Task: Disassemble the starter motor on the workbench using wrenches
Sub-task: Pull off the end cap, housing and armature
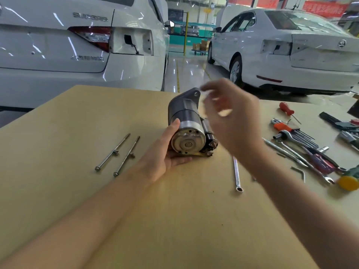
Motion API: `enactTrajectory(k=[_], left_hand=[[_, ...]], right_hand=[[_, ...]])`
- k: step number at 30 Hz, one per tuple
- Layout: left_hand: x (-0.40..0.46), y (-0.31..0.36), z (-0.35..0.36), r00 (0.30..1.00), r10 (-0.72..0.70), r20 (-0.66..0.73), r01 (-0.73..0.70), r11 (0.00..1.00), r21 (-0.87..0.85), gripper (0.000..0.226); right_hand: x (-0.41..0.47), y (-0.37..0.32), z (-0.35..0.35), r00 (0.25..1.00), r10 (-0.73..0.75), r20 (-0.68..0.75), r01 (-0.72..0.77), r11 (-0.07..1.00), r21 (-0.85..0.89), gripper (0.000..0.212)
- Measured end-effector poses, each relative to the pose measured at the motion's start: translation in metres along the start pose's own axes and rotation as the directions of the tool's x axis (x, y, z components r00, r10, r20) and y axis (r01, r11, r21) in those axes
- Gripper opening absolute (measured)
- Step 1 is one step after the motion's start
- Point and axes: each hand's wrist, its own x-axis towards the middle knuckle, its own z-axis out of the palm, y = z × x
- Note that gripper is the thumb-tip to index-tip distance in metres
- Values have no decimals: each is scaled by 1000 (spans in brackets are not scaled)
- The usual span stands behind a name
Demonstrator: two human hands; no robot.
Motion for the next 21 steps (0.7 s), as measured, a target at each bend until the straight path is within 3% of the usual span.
enactTrajectory(k=[4,8,10,12,14,17,21], left_hand=[[-4,0,4,999,27,42,-29,998,56,62],[-1,0,4,999,28,28,-30,998,53,63],[1,0,3,1000,0,28,-1,999,38,65],[2,-1,1,1000,-3,31,2,999,42,63],[3,-3,-1,999,-2,44,0,999,49,63],[4,-3,-2,999,6,54,-9,998,57,62],[4,-4,-3,996,41,79,-47,996,73,56]], right_hand=[[-18,68,-31,900,359,245,-349,933,-85,49],[-49,89,-20,781,323,534,-273,946,-172,74],[-58,91,-10,805,274,526,-179,958,-226,77],[-60,89,-6,895,163,416,-49,961,-272,65],[-59,86,-6,930,46,365,69,952,-298,42],[-59,84,-8,899,-12,438,186,916,-356,16],[-56,79,-7,859,54,509,183,897,-402,10]])
